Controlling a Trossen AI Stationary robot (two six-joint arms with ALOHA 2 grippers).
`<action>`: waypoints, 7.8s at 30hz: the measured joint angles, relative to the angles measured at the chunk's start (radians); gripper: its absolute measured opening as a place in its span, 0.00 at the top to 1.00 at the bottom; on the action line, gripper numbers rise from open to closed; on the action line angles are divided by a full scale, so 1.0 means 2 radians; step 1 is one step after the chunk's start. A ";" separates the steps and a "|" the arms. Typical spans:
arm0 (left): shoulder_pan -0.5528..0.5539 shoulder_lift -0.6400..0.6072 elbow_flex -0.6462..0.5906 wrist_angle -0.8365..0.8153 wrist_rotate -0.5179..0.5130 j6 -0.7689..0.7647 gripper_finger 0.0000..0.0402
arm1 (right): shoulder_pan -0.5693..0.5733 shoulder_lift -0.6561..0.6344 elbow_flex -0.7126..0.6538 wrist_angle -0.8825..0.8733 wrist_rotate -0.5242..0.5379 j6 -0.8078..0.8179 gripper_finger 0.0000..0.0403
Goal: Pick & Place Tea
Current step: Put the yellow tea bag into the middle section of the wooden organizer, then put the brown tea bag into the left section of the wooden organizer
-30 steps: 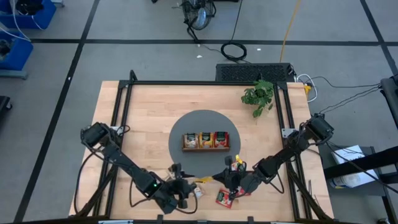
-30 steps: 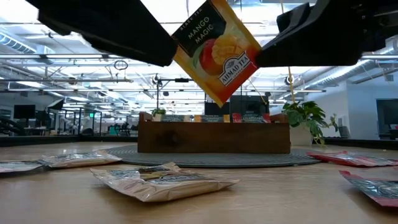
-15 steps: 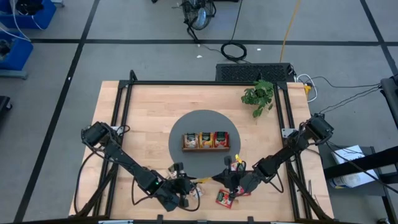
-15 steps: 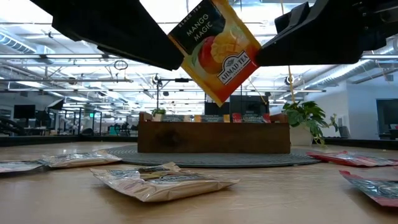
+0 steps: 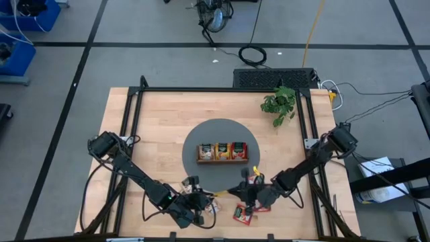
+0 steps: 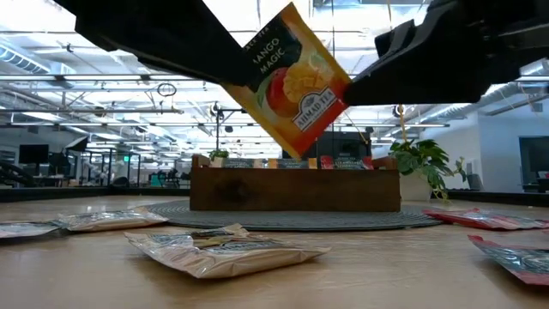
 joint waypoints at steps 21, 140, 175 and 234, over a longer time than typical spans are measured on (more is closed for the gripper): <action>0.000 0.000 0.000 -0.012 0.009 0.005 0.99 | -0.008 -0.001 0.000 -0.014 -0.011 0.018 0.81; -0.040 -0.024 0.000 -0.105 0.021 -0.075 0.90 | -0.239 0.125 -0.113 0.452 -0.100 0.107 1.00; -0.043 -0.024 0.000 -0.106 0.019 -0.071 0.90 | -0.213 0.037 -0.122 0.388 -0.062 0.032 0.63; -0.074 -0.031 0.000 -0.139 0.046 -0.164 0.90 | -0.114 -0.029 -0.056 0.107 -0.217 -0.049 0.99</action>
